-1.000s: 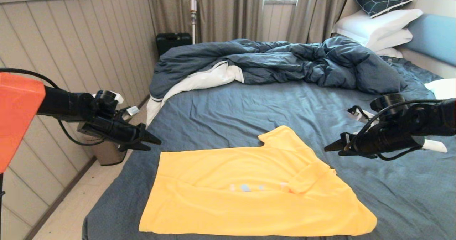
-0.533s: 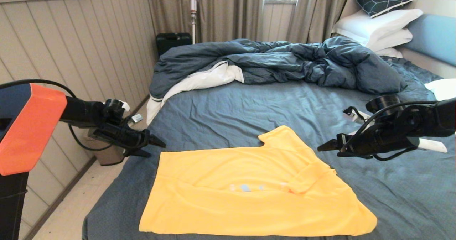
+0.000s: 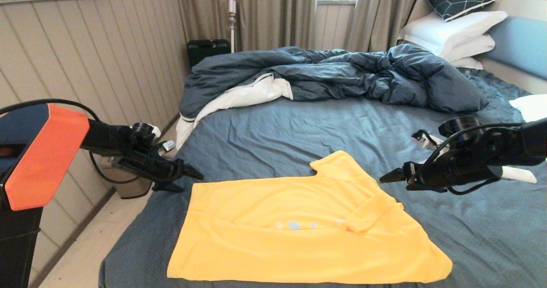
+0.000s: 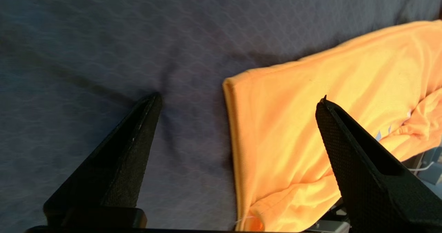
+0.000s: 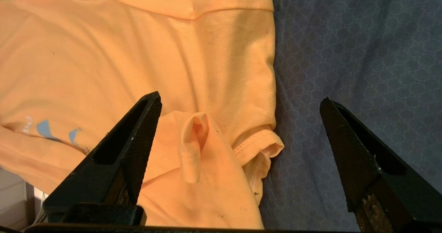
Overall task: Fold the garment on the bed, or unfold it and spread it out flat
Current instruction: Fold the yellow T-shirt
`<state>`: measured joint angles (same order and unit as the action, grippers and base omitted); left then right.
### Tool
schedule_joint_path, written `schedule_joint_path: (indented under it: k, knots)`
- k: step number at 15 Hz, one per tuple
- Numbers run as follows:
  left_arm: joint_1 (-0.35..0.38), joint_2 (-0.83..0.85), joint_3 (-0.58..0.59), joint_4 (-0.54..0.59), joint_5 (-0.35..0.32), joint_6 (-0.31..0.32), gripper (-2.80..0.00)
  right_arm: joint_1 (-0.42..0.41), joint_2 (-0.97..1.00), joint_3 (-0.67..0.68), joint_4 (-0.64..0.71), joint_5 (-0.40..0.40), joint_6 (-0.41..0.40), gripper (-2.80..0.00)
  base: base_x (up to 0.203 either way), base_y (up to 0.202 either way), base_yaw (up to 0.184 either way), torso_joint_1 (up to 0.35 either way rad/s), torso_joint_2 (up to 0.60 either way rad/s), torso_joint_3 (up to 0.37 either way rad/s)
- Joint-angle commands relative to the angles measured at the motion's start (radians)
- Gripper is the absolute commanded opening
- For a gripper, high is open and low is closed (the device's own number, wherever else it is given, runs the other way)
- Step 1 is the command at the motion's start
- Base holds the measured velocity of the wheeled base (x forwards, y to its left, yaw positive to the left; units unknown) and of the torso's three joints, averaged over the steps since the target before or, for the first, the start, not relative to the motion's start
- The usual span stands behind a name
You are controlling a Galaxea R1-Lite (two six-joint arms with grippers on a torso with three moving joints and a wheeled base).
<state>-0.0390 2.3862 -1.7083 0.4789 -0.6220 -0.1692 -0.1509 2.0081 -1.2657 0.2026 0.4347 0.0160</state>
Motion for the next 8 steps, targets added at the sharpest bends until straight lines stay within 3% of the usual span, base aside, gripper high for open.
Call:
schedule_joint_path:
  k: [1, 8]
  knots:
    - [-0.017, -0.002, 0.01, 0.007, -0.006, -0.003, 0.0, -0.001, 0.0, 0.003, 0.001, 0.008, 0.0, 0.0, 0.0, 0.0, 0.0, 0.0, 0.0, 0.0]
    - [-0.062, -0.018, 0.027, 0.013, -0.008, -0.012, 0.0, -0.001, -0.003, 0.014, 0.001, 0.023, 0.001, 0.0, 0.0, 0.0, 0.0, 0.0, 0.0, 0.0]
